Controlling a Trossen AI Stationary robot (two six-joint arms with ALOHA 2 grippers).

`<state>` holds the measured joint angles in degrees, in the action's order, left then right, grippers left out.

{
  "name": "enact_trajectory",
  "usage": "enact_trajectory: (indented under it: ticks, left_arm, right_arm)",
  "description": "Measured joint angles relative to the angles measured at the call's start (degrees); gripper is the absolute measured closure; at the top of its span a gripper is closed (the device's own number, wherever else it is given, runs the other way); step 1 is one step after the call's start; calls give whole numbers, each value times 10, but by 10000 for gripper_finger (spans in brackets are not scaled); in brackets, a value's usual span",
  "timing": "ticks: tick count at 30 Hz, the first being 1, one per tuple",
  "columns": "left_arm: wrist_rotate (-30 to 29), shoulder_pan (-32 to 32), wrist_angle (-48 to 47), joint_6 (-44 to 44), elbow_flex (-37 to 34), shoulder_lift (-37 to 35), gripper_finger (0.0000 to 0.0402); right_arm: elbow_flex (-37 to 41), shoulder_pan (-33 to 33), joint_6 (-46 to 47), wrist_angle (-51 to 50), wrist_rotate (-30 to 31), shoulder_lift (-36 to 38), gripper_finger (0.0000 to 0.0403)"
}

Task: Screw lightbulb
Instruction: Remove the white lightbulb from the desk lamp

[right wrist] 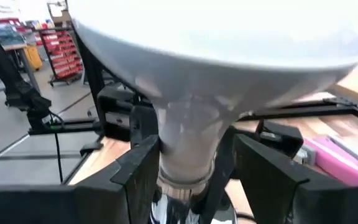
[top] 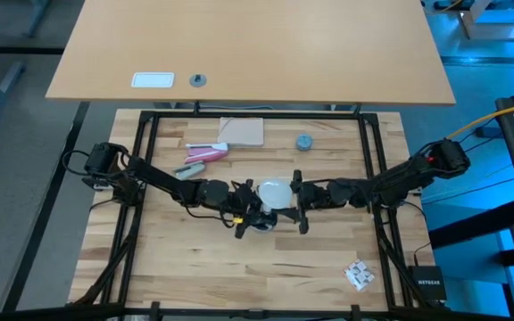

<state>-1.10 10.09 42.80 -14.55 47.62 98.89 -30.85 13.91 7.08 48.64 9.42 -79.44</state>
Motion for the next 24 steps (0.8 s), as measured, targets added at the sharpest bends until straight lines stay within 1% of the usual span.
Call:
enact_trajectory:
  ticks: [6, 18, 24]
  left_arm:
    - [-1, 0, -2, 0, 0, 0, 226]
    - [-8, 0, 1, 0, 0, 0, 226]
    - [-20, 0, 28, 0, 0, 0, 226]
  right_arm:
    - [0, 0, -2, 25, -21, 0, 194]
    - [0, 0, 0, 30, -13, 0, 194]
    - [-1, 0, 0, 91, -15, -39, 194]
